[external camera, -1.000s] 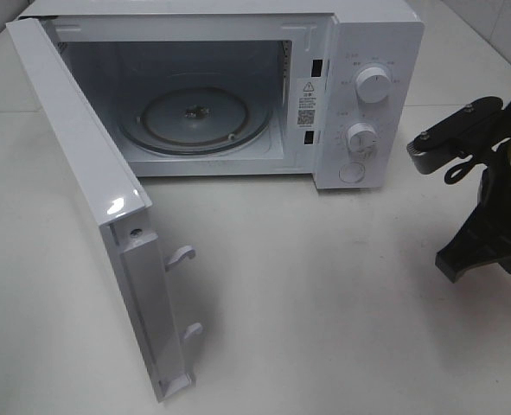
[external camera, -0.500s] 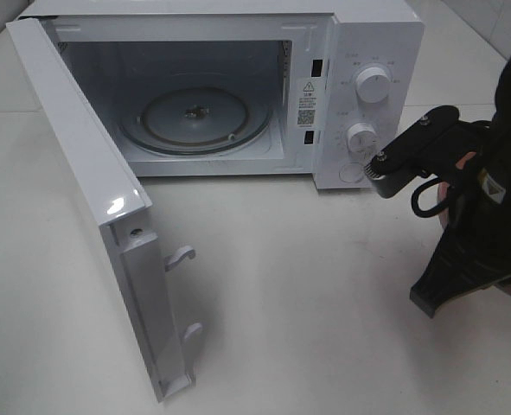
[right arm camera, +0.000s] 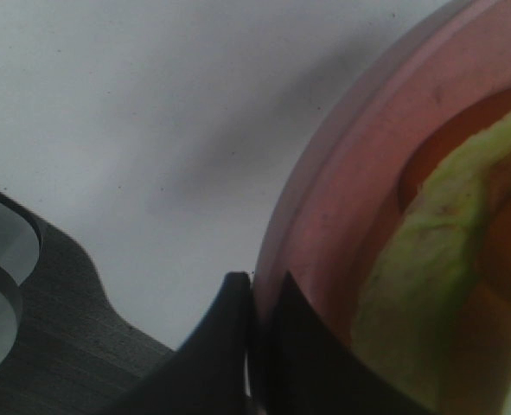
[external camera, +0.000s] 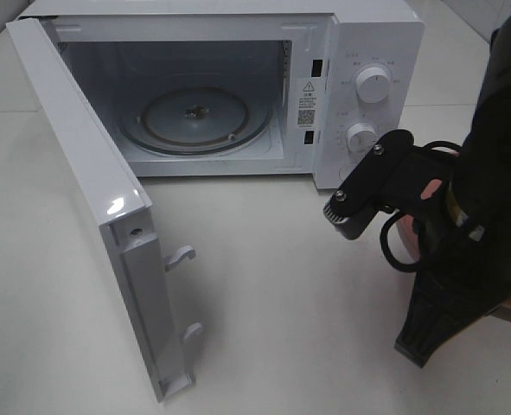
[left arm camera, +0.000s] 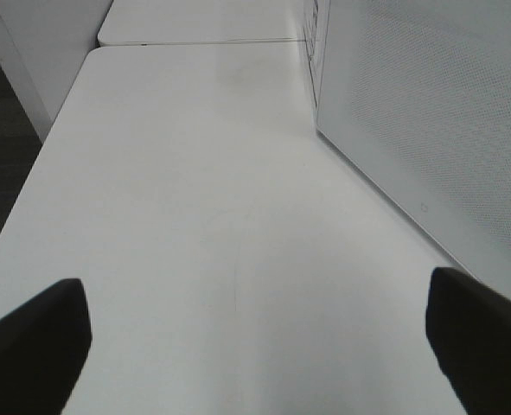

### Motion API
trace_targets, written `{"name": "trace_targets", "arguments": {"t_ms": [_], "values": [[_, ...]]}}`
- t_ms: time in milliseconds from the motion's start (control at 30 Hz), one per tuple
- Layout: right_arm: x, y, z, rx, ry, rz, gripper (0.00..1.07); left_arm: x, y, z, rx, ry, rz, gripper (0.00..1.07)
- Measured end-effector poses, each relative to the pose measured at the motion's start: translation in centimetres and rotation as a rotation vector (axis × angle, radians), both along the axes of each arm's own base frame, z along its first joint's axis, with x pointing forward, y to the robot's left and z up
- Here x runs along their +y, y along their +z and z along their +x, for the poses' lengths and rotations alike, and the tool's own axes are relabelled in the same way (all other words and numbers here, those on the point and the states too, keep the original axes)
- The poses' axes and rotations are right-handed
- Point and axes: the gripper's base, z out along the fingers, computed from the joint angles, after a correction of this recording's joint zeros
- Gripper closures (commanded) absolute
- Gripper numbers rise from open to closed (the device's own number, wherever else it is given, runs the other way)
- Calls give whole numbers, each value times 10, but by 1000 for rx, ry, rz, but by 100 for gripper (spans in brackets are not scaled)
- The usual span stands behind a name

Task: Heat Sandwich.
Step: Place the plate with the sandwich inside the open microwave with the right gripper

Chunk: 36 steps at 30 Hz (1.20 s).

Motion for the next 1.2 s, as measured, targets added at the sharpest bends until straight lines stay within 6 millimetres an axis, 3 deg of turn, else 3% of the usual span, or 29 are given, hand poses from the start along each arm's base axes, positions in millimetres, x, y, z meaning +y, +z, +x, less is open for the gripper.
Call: {"name": "trace_targets", "arguments": {"t_ms": [1200], "values": [[24, -1, -2, 65, 780, -51, 105, 0, 0, 0, 0, 0, 0, 7]]}}
